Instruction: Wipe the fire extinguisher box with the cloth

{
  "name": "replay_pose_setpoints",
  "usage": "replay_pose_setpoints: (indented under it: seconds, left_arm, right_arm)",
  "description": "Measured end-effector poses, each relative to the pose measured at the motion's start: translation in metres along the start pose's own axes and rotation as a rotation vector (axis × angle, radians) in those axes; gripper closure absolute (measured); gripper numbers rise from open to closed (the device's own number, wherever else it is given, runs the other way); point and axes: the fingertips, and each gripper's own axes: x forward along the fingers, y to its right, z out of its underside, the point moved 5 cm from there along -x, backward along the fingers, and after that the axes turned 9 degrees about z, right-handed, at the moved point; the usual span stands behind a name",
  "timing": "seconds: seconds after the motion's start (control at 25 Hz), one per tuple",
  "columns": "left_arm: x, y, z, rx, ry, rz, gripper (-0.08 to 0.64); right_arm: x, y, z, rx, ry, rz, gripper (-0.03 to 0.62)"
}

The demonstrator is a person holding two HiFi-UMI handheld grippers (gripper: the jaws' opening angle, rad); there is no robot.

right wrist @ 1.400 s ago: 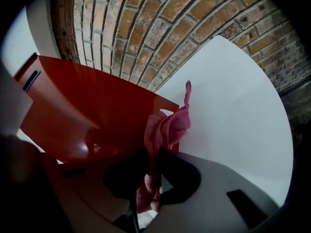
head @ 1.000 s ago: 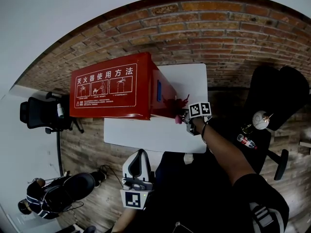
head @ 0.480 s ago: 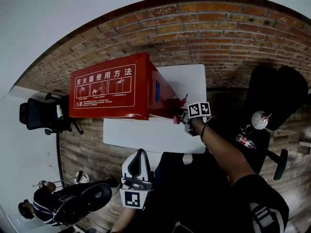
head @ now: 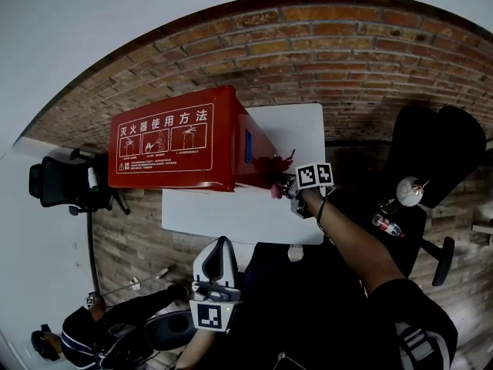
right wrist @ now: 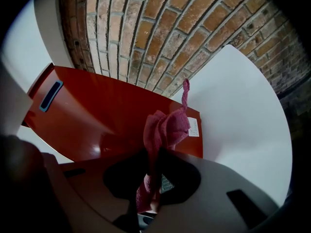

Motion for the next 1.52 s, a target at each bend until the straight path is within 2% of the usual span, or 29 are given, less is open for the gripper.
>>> replay_pose_setpoints:
  seconds: [0.6,1.52]
  left_arm:
    - [-0.001,0.003,-0.001,-0.006,0.007,0.0,0.522]
    - [-0.003,0.006,-0.002,0.001,0.014,-0.002,0.522]
  right_arm:
    - [-0.026,-0.035,-0.007,0.022,0.034,-0.101,0.525]
    - [-0.047,-0.069,-0.014,-0.011,0.057,-0.161,0.525]
